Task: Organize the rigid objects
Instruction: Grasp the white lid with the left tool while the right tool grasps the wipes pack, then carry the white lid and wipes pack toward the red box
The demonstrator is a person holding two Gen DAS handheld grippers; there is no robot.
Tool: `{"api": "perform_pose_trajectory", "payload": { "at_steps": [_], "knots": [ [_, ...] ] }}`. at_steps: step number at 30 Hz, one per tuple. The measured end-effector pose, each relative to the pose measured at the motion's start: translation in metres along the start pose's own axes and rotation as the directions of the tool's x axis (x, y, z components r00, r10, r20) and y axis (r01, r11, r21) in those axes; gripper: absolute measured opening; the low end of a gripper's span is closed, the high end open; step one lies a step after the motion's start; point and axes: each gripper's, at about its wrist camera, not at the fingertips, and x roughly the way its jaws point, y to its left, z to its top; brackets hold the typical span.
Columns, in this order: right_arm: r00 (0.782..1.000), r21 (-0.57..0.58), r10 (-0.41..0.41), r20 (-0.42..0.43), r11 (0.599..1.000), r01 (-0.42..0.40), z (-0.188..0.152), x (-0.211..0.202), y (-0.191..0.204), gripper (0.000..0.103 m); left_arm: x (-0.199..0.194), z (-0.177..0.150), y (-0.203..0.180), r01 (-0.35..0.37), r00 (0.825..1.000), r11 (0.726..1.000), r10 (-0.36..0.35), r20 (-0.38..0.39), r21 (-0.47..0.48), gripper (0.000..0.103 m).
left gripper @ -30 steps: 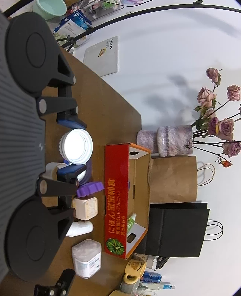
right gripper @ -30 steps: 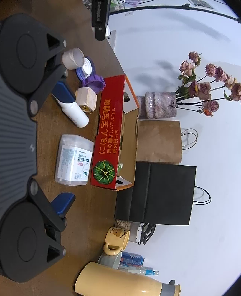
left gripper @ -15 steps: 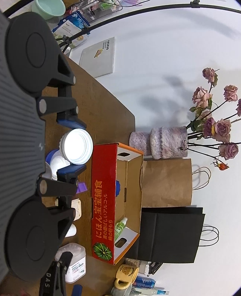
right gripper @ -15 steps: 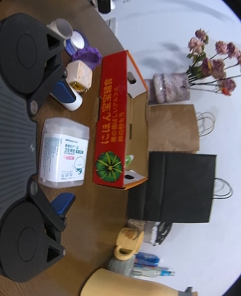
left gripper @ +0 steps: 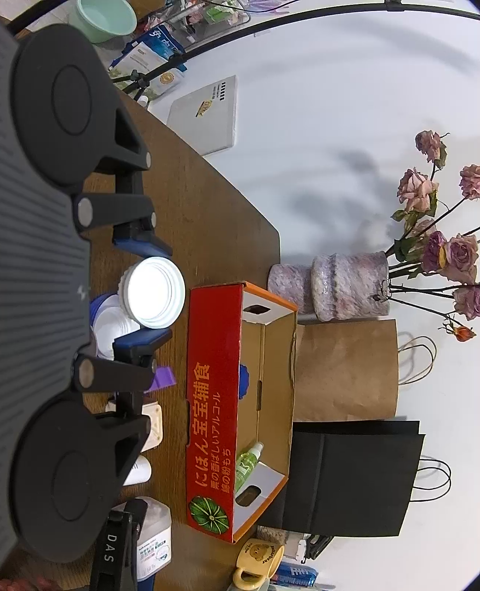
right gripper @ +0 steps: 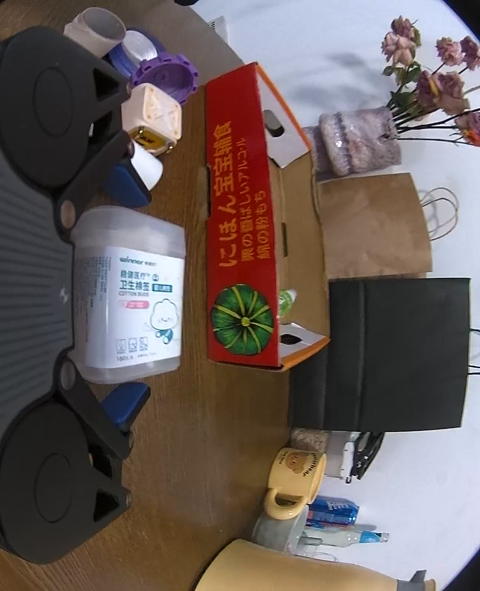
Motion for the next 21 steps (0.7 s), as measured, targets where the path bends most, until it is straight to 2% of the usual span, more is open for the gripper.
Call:
{"api": "perform_pose_trajectory", "payload": {
  "at_steps": [1, 14, 21],
  "knots": [
    [1.000, -0.004, -0.002, -0.007, 1.000, 0.002, -0.001, 0.000, 0.001, 0.082, 0.000, 0.000, 0.000, -0.001, 1.000, 1.000, 0.001, -0.001, -0.001, 0.041],
    [0.995, -0.058, 0.034, 0.095, 0.998, -0.029, 0.003, -0.024, 0.006, 0.082, -0.003, 0.009, -0.003, 0.004, 1.000, 1.000, -0.004, 0.014, 0.007, 0.041],
    [0.982, -0.071, 0.075, 0.172, 0.995, -0.064, 0.015, -0.046, 0.010, 0.082, -0.007, 0.021, -0.008, 0.012, 0.999, 1.000, -0.013, 0.045, 0.008, 0.041]
  ]
}}
